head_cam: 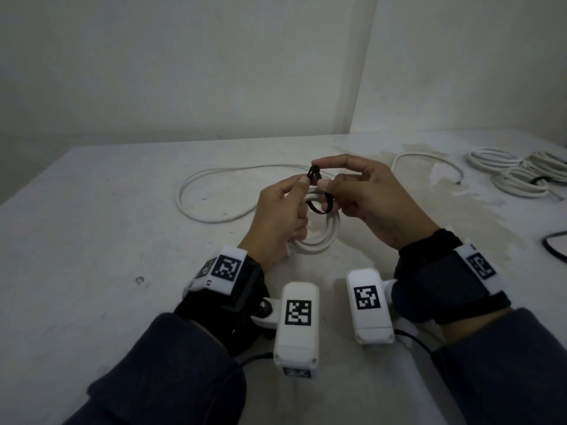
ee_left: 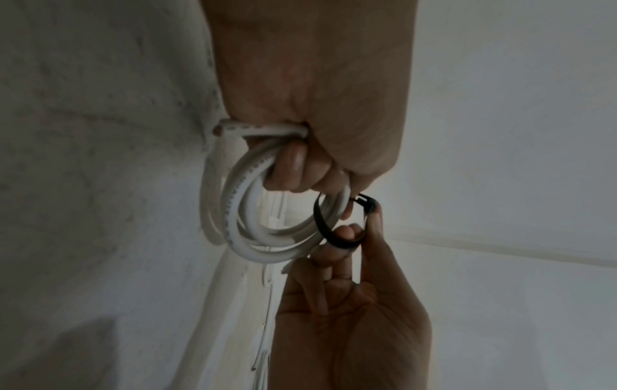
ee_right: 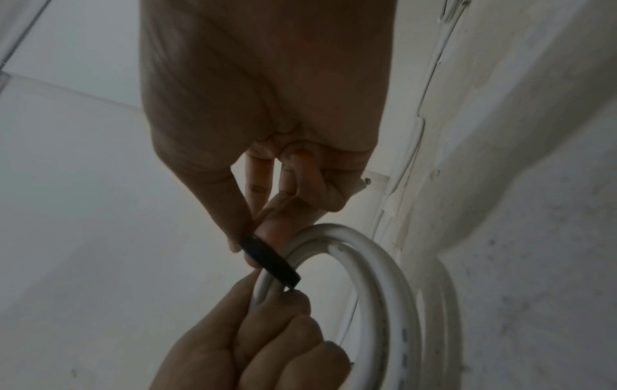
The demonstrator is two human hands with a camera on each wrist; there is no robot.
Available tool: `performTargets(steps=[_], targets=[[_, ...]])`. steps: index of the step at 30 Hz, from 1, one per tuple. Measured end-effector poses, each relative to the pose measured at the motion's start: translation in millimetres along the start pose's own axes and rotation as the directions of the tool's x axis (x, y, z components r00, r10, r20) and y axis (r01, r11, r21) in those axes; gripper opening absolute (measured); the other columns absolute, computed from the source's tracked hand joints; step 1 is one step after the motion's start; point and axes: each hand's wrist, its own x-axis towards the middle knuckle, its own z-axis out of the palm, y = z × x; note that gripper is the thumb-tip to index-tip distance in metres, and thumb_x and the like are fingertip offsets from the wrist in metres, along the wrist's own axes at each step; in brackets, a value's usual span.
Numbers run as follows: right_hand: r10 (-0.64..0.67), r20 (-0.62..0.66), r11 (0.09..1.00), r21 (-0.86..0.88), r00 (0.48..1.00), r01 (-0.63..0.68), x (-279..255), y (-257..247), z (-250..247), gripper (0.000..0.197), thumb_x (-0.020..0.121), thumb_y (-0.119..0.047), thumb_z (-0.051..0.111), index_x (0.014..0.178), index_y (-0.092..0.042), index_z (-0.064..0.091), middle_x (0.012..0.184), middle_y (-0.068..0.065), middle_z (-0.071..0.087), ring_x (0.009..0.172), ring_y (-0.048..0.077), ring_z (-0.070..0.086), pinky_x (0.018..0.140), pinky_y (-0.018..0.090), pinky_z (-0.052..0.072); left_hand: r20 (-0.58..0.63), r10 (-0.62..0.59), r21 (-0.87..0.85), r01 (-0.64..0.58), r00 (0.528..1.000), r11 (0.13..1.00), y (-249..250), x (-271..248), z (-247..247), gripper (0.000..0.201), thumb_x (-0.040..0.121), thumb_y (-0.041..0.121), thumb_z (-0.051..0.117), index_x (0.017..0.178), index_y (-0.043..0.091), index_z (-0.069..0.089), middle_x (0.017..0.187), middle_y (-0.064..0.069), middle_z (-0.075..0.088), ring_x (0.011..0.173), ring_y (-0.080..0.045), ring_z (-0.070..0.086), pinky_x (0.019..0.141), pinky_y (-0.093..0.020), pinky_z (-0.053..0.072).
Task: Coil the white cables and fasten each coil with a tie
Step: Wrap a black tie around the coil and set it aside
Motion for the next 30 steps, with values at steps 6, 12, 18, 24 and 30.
performTargets(steps=[6,12,18,24,30], targets=[[-0.017,-0.013,0.999,0.047,1.000,0.017,1.1,1.9,1.0,0.015,0.086,0.001,0.063,0.099,-0.008,0.066,0.060,0.012,0.058,0.052,0.017,0.054,0.046,0.020,0.031,0.019,0.009,0.043,-0.010,1.000,0.999,-0.6,-0.3,0.9,0.021,0.101,0.018,0.043,0.098,0.015,0.064,0.040,0.011,0.027,0.034,-0.004,0.020,0.037,-0.014,0.019],[-0.031,-0.023,0.998,0.061,0.999,0.032,2.1,3.3,2.6,0.015,0.087,0.003,0.060,0.095,-0.009,0.067,0.056,0.005,0.058,0.061,0.024,0.052,0.050,0.023,0.036,0.006,0.017,0.033,-0.017,1.000,0.999,-0.5,-0.9,1.0,0.023,0.100,0.018,0.046,0.111,0.010,0.065,0.041,0.011,0.028,0.035,-0.004,0.021,0.037,-0.015,0.019],[-0.048,-0.009,0.998,0.040,0.999,0.049,2.2,5.7,1.5,0.016,0.090,0.003,0.058,0.097,-0.006,0.068,0.056,0.004,0.060,0.054,0.018,0.052,0.050,0.020,0.040,-0.015,0.046,0.059,-0.045,0.999,0.997,-1.4,1.1,0.6,0.022,0.100,0.016,0.047,0.111,0.014,0.066,0.040,0.011,0.029,0.034,-0.003,0.023,0.037,-0.015,0.020],[-0.040,-0.062,0.999,0.012,0.997,0.041,4.2,7.2,2.5,0.015,0.088,0.003,0.060,0.085,-0.010,0.067,0.054,-0.001,0.063,0.055,0.016,0.056,0.050,0.020,0.041,0.019,0.113,0.166,-0.115,0.993,0.979,-2.6,0.1,0.3,0.025,0.100,0.014,0.047,0.118,0.013,0.065,0.039,0.013,0.030,0.035,-0.004,0.024,0.038,-0.016,0.023],[-0.069,-0.130,0.998,-0.015,0.989,0.067,2.9,5.1,2.0,0.005,0.084,0.004,0.066,0.084,-0.001,0.068,0.051,-0.003,0.063,0.045,0.006,0.055,0.044,0.013,0.039,0.081,0.087,0.148,-0.098,0.993,0.984,-0.6,-3.4,1.0,0.023,0.100,0.013,0.046,0.094,0.013,0.069,0.042,0.010,0.029,0.036,-0.005,0.023,0.037,-0.015,0.022]])
